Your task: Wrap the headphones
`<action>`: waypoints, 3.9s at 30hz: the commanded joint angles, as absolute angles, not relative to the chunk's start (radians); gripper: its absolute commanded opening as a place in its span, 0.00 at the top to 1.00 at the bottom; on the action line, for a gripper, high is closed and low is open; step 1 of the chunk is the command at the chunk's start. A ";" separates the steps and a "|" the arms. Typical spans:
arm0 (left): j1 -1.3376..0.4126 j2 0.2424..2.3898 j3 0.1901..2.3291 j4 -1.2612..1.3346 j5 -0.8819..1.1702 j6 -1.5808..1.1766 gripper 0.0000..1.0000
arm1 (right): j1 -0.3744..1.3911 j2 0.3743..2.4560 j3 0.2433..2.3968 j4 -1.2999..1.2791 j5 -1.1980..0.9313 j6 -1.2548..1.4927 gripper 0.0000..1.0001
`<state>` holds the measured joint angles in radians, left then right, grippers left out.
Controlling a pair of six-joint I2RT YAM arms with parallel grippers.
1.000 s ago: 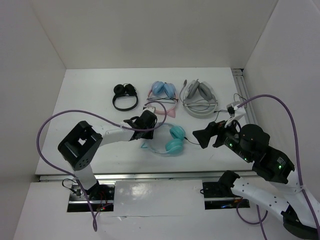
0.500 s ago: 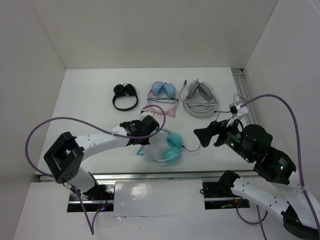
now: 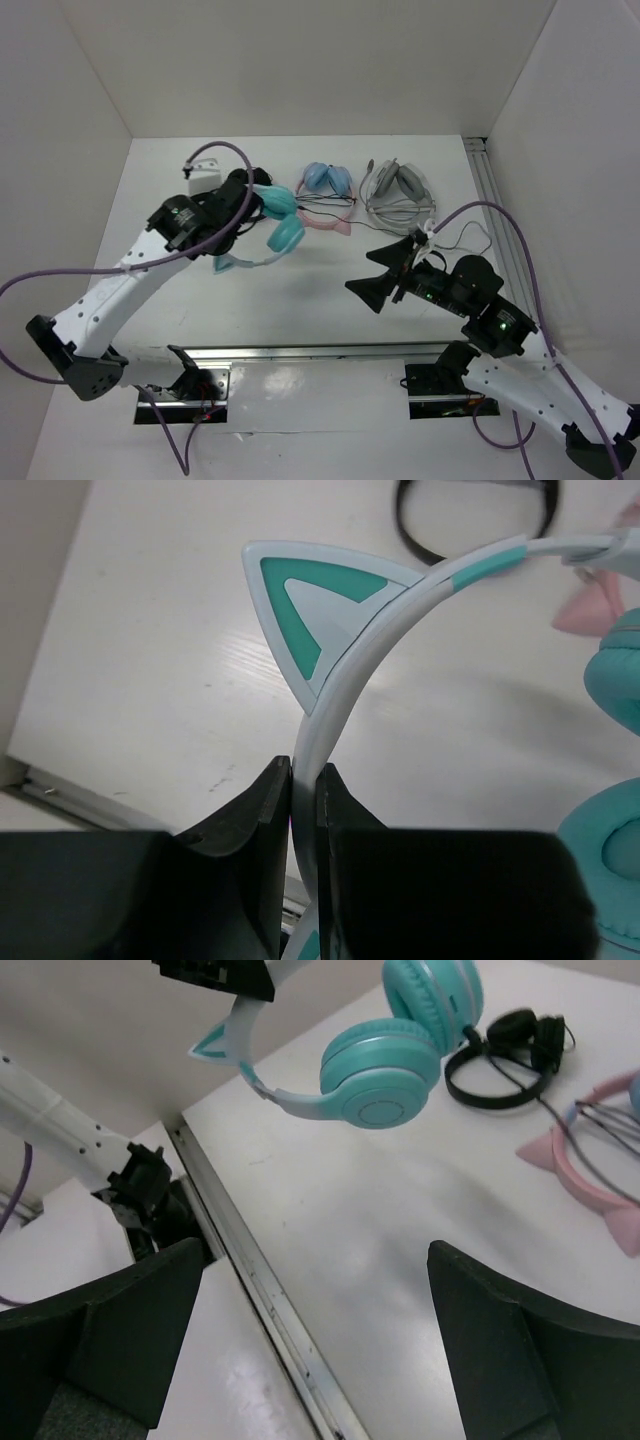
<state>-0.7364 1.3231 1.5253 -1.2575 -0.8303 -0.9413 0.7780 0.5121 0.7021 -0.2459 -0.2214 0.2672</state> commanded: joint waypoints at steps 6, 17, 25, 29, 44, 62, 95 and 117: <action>-0.441 1.096 1.552 -1.207 -0.779 -0.686 1.00 | 0.770 0.819 0.733 0.156 -0.103 0.126 0.00; -0.327 0.985 1.592 -1.169 -0.529 -0.526 1.00 | 0.838 1.169 0.775 0.416 -0.115 -0.083 0.00; -0.318 0.936 1.624 -1.169 -0.413 -0.508 1.00 | 0.870 1.190 0.729 0.600 -0.091 -0.035 0.00; -0.318 0.927 1.644 -1.178 -0.368 -0.508 1.00 | 0.857 1.242 0.741 0.633 -0.133 -0.005 0.09; -0.318 0.896 1.786 -1.178 -0.192 -0.518 1.00 | 0.838 1.269 0.666 0.729 -0.252 0.060 0.61; -0.318 0.979 1.988 -1.177 -0.209 -0.604 1.00 | 0.736 1.246 0.506 0.808 -0.267 0.129 0.92; -0.308 1.037 1.939 -1.080 -0.293 -0.652 1.00 | 1.119 1.201 1.101 -0.347 0.737 0.177 1.00; -0.308 1.019 1.948 -1.146 -0.402 -0.647 1.00 | 1.091 1.079 0.961 -0.295 0.129 0.153 1.00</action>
